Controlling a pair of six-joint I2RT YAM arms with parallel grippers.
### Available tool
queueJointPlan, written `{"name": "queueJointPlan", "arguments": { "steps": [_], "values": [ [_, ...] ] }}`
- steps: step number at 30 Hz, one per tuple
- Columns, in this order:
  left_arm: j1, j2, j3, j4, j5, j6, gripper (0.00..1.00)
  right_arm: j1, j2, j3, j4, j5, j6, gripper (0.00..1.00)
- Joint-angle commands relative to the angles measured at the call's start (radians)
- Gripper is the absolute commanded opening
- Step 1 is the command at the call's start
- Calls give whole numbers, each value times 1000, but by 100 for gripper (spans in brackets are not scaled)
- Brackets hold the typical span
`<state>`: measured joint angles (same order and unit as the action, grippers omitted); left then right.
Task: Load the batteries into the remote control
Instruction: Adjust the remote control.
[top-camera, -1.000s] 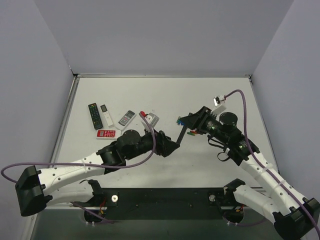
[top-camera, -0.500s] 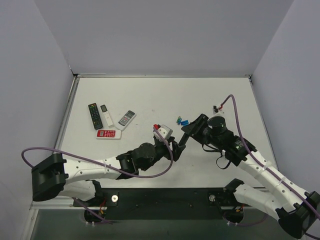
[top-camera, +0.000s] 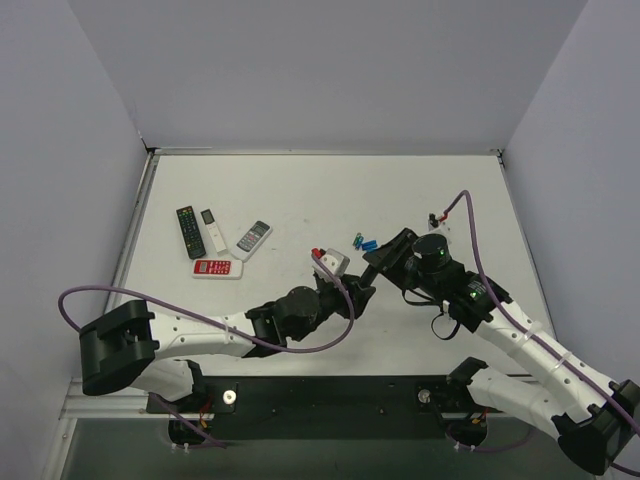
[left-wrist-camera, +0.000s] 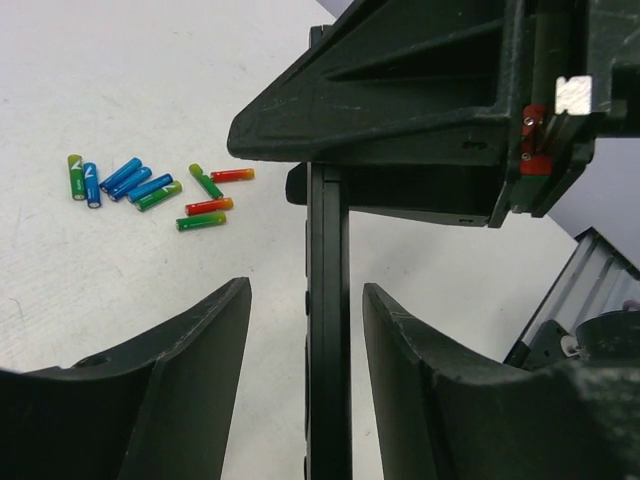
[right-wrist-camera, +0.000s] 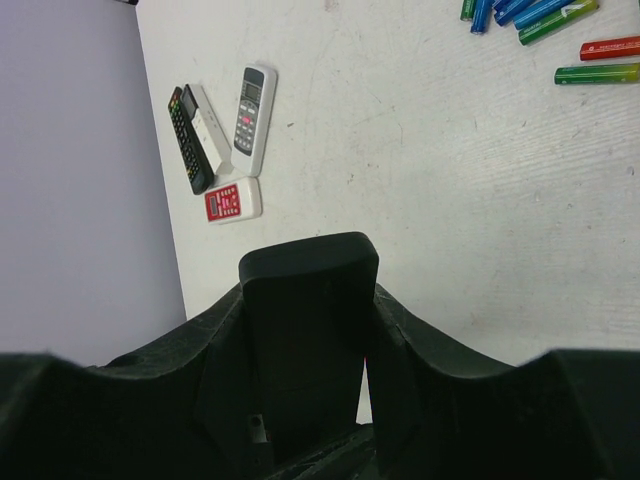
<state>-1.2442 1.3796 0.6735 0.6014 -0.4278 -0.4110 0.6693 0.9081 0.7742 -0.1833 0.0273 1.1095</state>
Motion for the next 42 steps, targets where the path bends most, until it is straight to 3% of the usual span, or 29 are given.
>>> {"name": "queueJointPlan", "arguments": {
  "steps": [1,7,11,14,15,16,18,19,21,22,25,30,31,35,40,42],
  "values": [
    [-4,1,-29,173,-11,-63,59,7,-28,-4,39,34,76,0],
    [-4,-10,-74,270,-17,-49,55,6,-25,2,53,19,101,0],
    [-4,-20,-95,311,-14,-43,32,7,-15,-7,65,-3,116,0],
    [-4,-37,-114,330,-14,-46,22,7,-12,-13,68,-15,110,0],
    [-4,-48,-118,327,-12,-48,14,7,-12,-16,70,-18,107,4],
    [-4,-54,-118,322,-11,-51,10,7,-14,-18,71,-18,102,17],
    [-1,-77,-126,293,-6,-75,0,4,-18,-21,76,-20,66,34],
    [3,-88,-129,250,-6,-93,0,1,-28,-21,77,-18,50,51],
    [18,-126,-141,187,-12,-199,0,-4,-44,-18,79,-17,-5,66],
    [50,-142,-147,117,-2,-245,0,-11,-51,-12,85,-20,-28,78],
    [138,-201,-207,80,102,-406,0,-34,-77,-4,129,-59,-153,92],
    [268,-298,-267,28,349,-590,0,-112,-78,-47,287,-266,-338,97],
    [290,-312,-276,20,388,-600,0,-147,-68,-49,332,-376,-403,97],
    [360,-402,-259,-57,524,-594,0,-197,-11,-29,349,-565,-523,97],
    [439,-450,-177,-265,707,-517,0,-188,49,2,352,-730,-680,80],
    [474,-448,-108,-365,809,-470,0,-154,52,22,312,-750,-825,79]
  ]
}}
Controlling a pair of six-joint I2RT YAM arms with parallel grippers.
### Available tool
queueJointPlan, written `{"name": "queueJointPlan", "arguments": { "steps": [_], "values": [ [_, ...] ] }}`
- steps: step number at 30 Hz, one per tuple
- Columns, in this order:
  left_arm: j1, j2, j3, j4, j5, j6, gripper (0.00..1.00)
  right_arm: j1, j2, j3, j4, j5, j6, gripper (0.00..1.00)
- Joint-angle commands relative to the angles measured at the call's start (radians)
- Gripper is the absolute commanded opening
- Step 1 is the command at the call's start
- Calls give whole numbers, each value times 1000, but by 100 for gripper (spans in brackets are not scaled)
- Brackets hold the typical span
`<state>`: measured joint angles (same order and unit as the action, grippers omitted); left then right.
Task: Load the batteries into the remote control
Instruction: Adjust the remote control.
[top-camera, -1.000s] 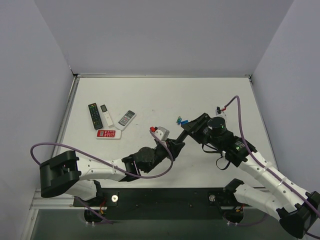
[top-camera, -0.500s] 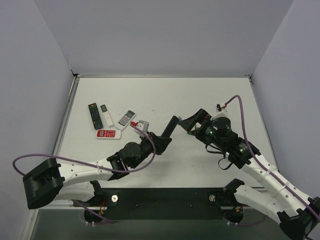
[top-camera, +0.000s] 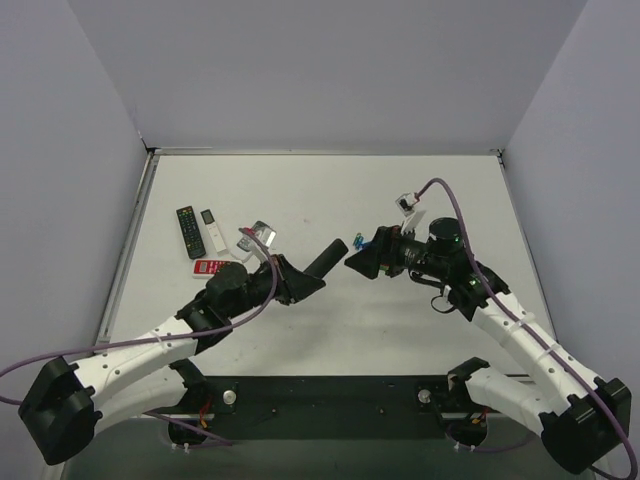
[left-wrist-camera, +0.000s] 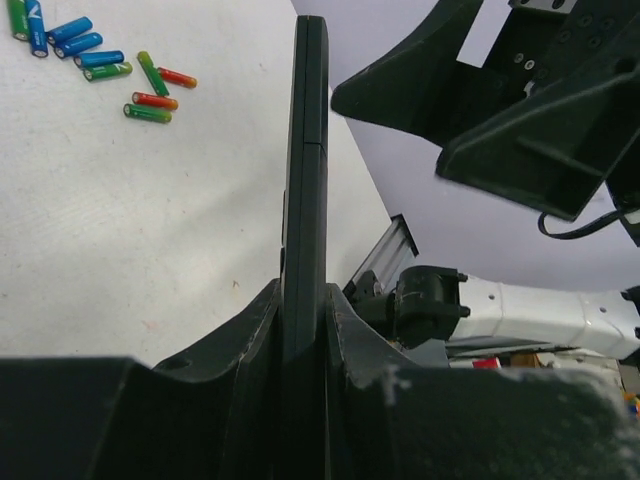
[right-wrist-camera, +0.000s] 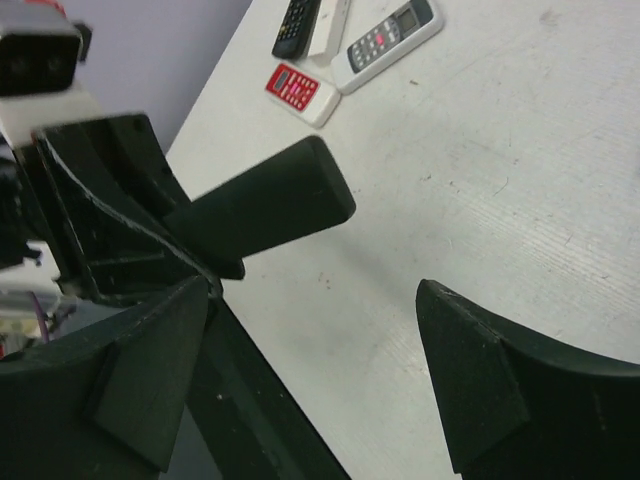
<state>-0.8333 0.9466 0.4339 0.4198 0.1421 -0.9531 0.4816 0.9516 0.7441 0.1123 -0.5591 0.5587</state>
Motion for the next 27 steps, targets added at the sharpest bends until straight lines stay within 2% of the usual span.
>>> {"name": "queueJointPlan", "arguments": {
  "steps": [1,4,11,15,18,23,27],
  "values": [
    [91,-16,153,-275,266,94,0,60,4,72,-41,-153,-330,79],
    [121,-9,210,-418,338,160,0,176,-36,75,-138,-53,-602,79],
    [135,-2,296,-642,473,286,0,351,-145,38,-215,119,-999,80],
    [135,-15,330,-731,487,344,0,416,-136,92,-298,160,-1128,80],
    [135,-26,339,-734,507,347,0,469,-97,127,-358,203,-1192,80],
    [135,-37,341,-750,524,350,0,569,-36,153,-364,295,-1267,79],
    [134,-48,338,-753,522,347,0,600,22,184,-376,315,-1313,74]
  ]
}}
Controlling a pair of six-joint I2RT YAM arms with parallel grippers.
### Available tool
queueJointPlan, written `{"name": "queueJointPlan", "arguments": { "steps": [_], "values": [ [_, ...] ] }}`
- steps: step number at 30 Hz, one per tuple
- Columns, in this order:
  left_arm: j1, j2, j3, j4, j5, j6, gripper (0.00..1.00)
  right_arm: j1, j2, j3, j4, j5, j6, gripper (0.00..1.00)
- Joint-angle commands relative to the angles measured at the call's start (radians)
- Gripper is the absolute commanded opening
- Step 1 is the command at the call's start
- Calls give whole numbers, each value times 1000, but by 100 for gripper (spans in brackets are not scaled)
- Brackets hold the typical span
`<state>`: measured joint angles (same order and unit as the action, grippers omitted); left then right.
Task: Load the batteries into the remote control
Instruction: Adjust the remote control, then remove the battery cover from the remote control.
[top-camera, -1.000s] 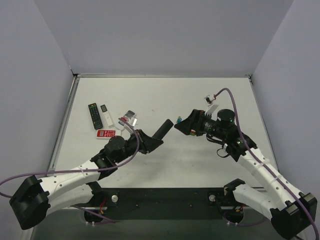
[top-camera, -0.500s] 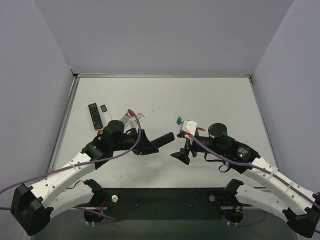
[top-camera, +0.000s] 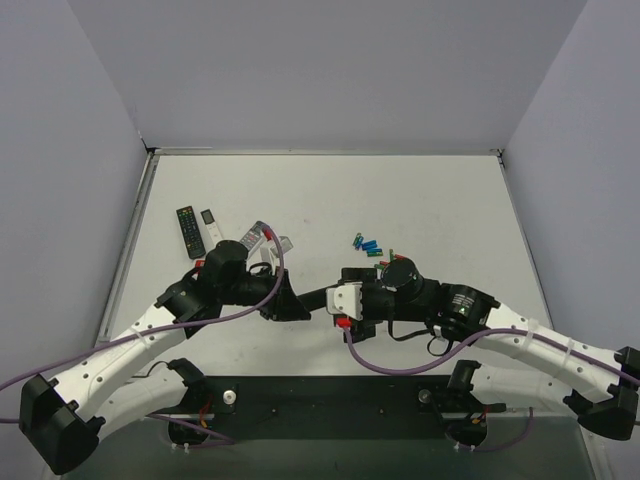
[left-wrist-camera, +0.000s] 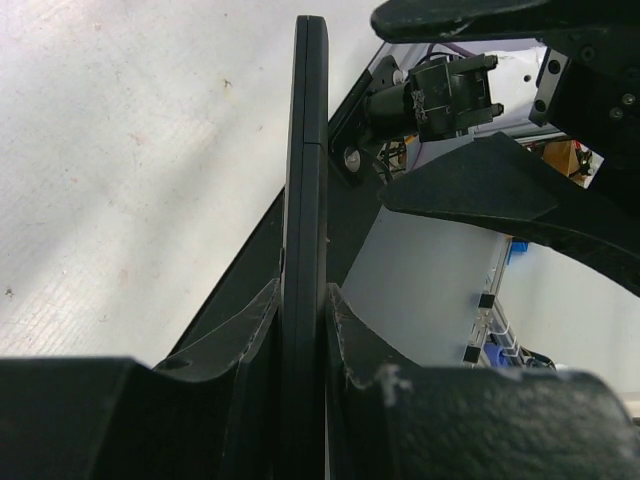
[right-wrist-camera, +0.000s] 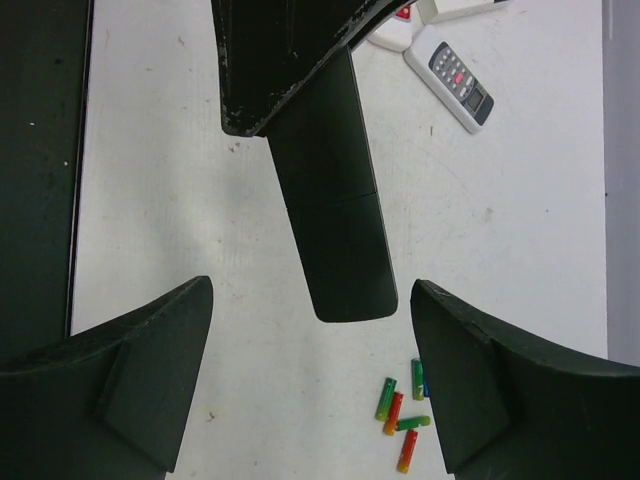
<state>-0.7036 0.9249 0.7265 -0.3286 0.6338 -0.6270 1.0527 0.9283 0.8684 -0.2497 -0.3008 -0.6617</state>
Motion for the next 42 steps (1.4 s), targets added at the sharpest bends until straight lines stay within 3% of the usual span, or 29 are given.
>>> {"name": "queueJointPlan", "arguments": {
  "steps": [1,6,27,34,42],
  "values": [
    [4,-29,44,-4,30,20,0,33,53,69,-14,63,-99,74],
    [4,-38,45,-9,32,15,0,62,118,92,-2,89,-133,70],
    [7,-44,103,-92,20,33,0,112,202,55,56,227,-191,32],
    [56,-49,136,-159,32,70,0,106,213,-25,56,394,-222,25],
    [160,-66,168,-269,81,157,0,78,195,-83,43,428,-202,24]
  ]
}}
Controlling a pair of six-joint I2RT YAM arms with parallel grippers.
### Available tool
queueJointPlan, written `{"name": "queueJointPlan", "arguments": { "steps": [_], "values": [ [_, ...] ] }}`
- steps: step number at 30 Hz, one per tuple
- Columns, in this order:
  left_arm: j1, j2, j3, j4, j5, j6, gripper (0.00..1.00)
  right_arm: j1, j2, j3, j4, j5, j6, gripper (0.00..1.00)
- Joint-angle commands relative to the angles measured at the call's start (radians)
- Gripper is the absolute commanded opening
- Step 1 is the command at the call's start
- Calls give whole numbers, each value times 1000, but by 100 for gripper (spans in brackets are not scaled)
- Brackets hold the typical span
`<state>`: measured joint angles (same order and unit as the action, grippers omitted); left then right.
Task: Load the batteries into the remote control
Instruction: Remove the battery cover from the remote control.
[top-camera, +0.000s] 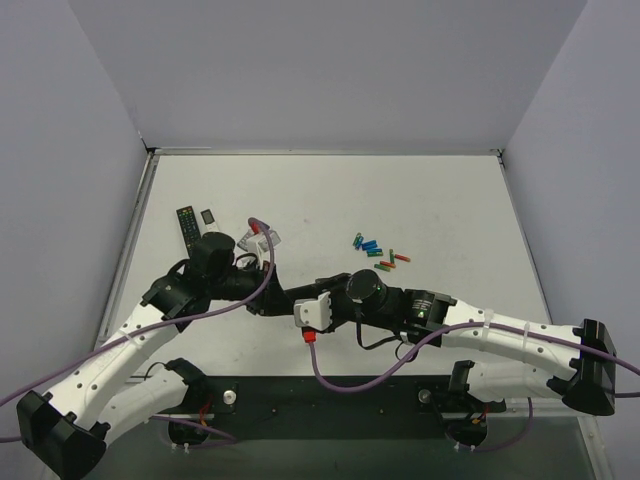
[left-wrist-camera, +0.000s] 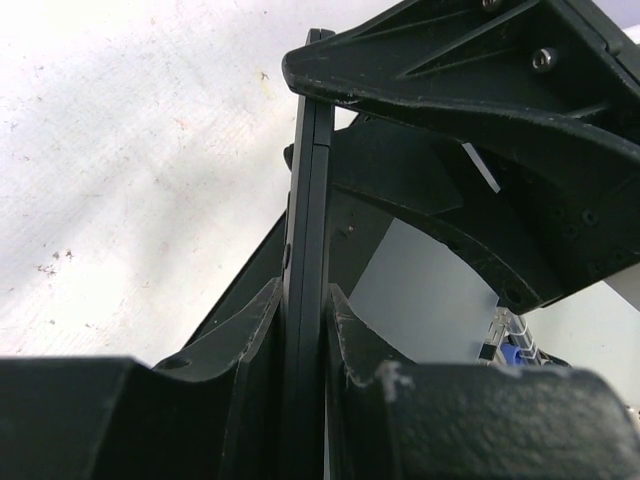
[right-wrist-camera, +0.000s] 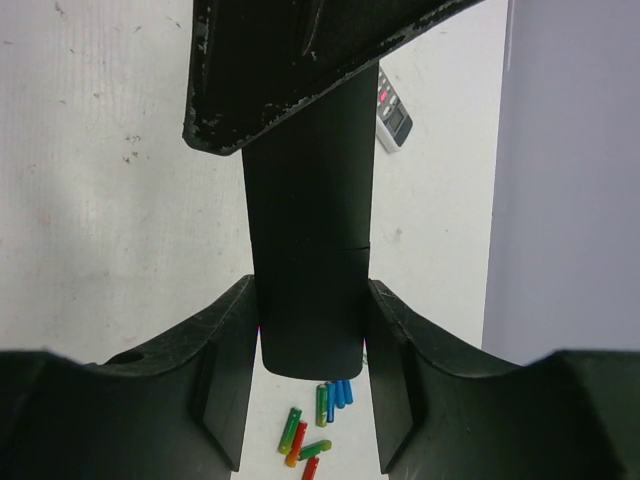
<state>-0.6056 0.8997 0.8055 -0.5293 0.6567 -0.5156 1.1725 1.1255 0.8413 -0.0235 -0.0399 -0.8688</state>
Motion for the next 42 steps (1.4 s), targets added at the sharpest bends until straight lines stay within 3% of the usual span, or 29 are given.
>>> {"name": "queueJointPlan", "arguments": {
  "steps": [1,32,40,42],
  "values": [
    [73,-42,90,-77,70,54,0,-45,-6,-64,-187,166,7,25],
    [279,-61,126,-348,175,318,0,-71,3,-119,-279,230,21,26],
    [297,-59,97,-327,196,313,0,-83,-19,-99,-285,183,51,26],
    [296,-59,49,-238,224,255,0,-79,-36,-62,-285,123,68,27]
  ]
}}
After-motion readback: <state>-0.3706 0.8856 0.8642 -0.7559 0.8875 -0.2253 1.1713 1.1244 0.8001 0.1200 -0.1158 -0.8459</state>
